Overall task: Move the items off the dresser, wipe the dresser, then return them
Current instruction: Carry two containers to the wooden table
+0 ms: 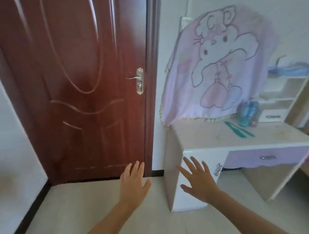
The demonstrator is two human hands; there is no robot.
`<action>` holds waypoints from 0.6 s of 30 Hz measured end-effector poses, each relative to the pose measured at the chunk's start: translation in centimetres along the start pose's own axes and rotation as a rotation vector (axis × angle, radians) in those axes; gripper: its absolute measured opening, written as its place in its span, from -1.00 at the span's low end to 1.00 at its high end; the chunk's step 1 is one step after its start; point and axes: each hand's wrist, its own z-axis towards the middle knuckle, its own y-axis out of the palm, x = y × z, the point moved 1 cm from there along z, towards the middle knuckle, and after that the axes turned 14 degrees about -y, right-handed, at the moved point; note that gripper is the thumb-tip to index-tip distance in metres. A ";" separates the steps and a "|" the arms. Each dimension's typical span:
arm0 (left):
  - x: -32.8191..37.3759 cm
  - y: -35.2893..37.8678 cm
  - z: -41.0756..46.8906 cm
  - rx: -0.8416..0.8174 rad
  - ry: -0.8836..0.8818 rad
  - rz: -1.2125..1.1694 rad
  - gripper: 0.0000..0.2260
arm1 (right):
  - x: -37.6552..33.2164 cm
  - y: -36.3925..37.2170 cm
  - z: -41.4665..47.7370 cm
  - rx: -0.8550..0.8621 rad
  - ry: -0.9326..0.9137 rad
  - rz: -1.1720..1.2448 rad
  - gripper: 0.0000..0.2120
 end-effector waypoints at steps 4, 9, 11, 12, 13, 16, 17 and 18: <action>5.7 0.4 1.4 -0.028 0.132 -0.072 -0.57 | 4.9 0.1 -4.4 0.006 0.172 0.053 -0.11; 12.9 1.9 4.1 -0.029 0.284 -0.202 -0.54 | 10.9 0.3 -8.2 -0.001 0.358 0.019 -0.11; 15.6 2.4 5.4 -0.050 0.304 -0.279 -0.50 | 13.1 0.1 -8.3 0.004 0.382 -0.047 -0.17; 16.8 2.7 6.3 -0.052 0.300 -0.276 -0.51 | 14.2 -0.1 -8.1 0.028 0.390 -0.043 -0.22; 17.9 3.4 7.4 -0.041 0.305 -0.260 -0.49 | 15.3 -0.6 -7.8 0.059 0.404 -0.006 -0.27; 20.8 4.9 11.2 -0.026 0.339 -0.295 -0.39 | 18.6 -0.4 -6.6 0.078 0.455 0.046 -0.36; 22.0 5.6 12.6 -0.043 0.357 -0.289 -0.40 | 19.9 -0.1 -6.2 0.099 0.462 0.035 -0.36; 23.0 6.0 13.8 -0.068 0.366 -0.291 -0.42 | 21.1 -0.2 -5.6 0.133 0.450 0.019 -0.35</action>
